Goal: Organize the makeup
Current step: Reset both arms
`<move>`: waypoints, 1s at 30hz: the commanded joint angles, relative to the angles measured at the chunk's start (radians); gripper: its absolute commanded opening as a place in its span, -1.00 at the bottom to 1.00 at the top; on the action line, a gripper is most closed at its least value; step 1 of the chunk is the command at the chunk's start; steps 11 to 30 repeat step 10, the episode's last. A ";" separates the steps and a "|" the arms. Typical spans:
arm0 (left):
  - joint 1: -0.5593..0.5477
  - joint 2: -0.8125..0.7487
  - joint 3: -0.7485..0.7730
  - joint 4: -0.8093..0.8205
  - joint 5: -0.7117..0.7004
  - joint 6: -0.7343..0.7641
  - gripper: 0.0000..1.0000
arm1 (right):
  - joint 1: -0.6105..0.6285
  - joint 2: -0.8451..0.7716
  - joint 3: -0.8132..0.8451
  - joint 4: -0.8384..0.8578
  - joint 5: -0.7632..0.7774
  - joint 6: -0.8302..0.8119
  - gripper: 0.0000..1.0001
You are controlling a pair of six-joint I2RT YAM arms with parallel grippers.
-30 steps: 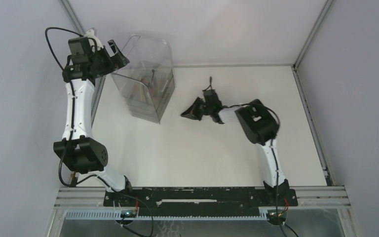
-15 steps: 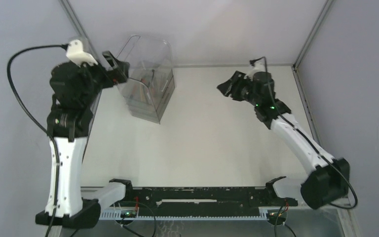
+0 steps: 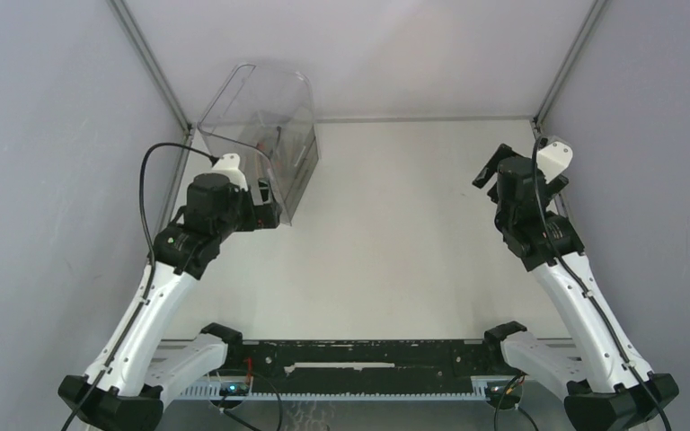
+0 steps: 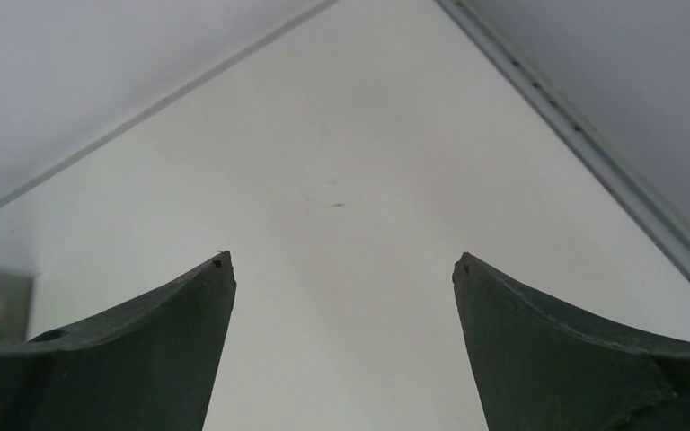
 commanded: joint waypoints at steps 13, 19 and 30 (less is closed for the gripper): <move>-0.005 -0.133 -0.038 0.074 -0.067 0.016 1.00 | 0.002 0.006 -0.013 -0.052 0.126 0.113 0.93; -0.005 -0.133 -0.038 0.074 -0.067 0.016 1.00 | 0.002 0.006 -0.013 -0.052 0.126 0.113 0.93; -0.005 -0.133 -0.038 0.074 -0.067 0.016 1.00 | 0.002 0.006 -0.013 -0.052 0.126 0.113 0.93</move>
